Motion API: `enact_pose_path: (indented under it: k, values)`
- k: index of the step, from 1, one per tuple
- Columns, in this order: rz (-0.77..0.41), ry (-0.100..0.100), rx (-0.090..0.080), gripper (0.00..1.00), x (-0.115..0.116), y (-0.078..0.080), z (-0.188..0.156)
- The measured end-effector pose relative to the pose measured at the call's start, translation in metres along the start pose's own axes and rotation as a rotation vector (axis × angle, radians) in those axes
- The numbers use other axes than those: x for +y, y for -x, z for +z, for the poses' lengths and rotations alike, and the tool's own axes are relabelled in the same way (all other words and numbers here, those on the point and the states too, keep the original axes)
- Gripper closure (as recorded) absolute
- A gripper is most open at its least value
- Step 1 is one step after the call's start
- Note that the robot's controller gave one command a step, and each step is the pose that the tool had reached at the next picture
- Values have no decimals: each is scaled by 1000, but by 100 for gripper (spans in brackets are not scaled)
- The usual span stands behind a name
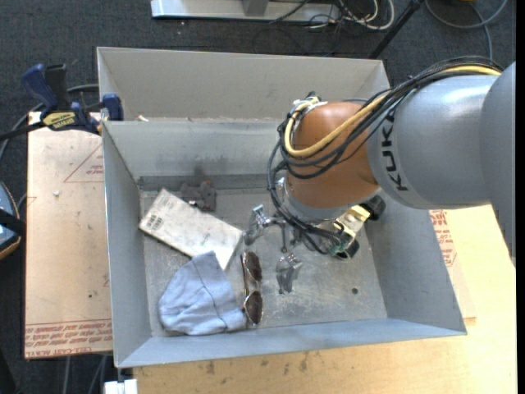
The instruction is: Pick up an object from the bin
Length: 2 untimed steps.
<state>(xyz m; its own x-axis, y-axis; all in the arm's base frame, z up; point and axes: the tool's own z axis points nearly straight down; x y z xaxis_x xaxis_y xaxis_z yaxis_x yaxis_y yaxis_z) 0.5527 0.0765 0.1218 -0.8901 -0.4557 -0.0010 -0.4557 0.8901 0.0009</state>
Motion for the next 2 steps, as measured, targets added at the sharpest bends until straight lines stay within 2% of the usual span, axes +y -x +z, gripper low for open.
enact_pose_path:
  k: [1,2]
  values:
    - [-141,-1,-4,0,5,-7,32]
    - [-439,-11,-22,100,9,1,43]
